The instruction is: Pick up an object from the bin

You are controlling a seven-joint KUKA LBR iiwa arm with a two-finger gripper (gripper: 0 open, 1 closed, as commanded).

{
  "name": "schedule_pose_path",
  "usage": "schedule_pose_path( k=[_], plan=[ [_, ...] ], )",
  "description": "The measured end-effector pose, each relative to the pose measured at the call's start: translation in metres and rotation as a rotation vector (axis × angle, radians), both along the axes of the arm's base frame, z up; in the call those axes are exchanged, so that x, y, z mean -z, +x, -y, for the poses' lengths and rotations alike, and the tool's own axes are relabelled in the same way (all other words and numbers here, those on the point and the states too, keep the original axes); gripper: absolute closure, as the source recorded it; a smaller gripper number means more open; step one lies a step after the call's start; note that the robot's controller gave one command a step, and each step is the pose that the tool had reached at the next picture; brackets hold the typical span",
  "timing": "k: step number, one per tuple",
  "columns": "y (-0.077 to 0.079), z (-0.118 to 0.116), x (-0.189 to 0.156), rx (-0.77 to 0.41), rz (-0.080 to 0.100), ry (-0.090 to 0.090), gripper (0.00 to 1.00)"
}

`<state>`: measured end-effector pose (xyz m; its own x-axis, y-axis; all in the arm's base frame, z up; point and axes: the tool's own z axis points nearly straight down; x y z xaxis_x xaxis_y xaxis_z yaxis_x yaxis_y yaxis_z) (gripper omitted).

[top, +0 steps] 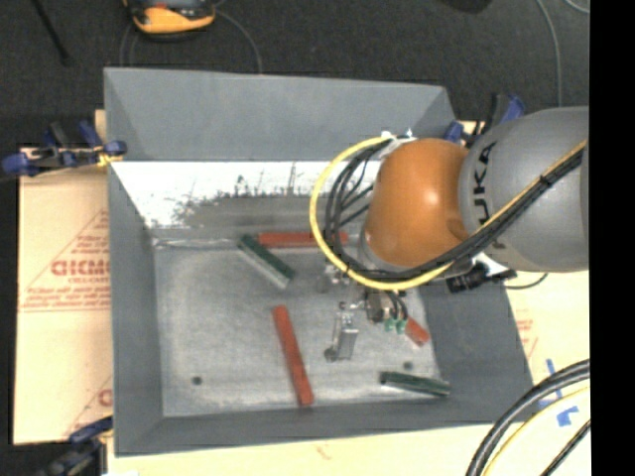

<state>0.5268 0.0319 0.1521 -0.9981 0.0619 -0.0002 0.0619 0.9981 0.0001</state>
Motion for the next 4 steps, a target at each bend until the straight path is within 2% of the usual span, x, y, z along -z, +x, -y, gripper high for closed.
schedule_pose_path(
  k=[1, 2, 3, 4],
  plan=[
    [0.044, -0.028, 0.031, 0.021, 0.012, 0.002, 0.00],
    [0.060, -0.047, 0.048, -0.066, -0.003, -0.001, 0.00],
    [0.105, -0.069, 0.062, -0.107, 0.011, 0.000, 0.00],
    [0.106, -0.043, 0.074, -0.247, 0.014, 0.004, 0.00]
  ],
)
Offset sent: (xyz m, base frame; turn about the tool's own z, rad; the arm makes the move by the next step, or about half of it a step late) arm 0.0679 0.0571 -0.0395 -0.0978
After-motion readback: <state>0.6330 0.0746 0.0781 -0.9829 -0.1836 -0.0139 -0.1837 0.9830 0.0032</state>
